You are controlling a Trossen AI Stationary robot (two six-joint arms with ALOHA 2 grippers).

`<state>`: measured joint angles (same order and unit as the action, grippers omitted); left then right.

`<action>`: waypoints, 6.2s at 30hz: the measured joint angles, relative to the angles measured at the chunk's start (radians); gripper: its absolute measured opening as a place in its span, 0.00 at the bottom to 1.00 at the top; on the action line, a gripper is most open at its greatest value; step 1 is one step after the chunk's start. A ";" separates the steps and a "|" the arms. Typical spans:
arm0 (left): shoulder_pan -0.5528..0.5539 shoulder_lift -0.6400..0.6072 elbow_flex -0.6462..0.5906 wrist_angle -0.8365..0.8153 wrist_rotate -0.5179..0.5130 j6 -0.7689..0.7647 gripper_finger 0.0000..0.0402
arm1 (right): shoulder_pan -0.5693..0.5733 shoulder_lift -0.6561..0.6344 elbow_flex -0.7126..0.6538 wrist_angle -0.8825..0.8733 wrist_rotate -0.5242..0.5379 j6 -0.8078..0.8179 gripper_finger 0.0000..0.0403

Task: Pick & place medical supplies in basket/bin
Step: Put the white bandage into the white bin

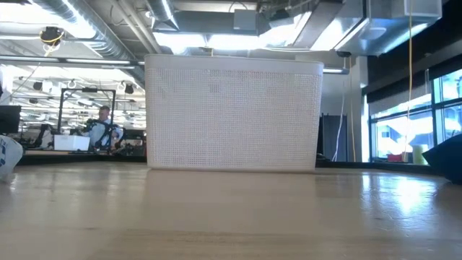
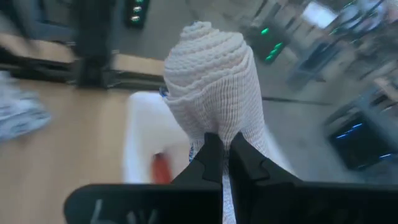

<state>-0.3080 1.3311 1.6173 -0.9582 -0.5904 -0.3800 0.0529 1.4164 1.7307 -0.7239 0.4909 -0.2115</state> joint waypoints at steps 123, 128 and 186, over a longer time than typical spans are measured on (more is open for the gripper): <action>0.002 -0.004 -0.127 -0.003 -0.012 0.061 0.46 | 0.506 0.220 -0.392 -0.259 -0.675 0.583 0.48; 0.002 -0.004 -0.127 -0.003 -0.013 0.061 0.46 | 0.589 0.265 -0.401 -0.163 -0.671 0.848 0.48; -0.007 -0.005 -0.127 -0.384 0.278 -0.472 0.45 | 0.480 0.382 -0.569 0.055 -0.388 0.554 0.31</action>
<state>-0.3149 1.3260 1.4899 -1.3418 -0.3122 -0.8519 0.5324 1.7985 1.1612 -0.6690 0.1030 0.3426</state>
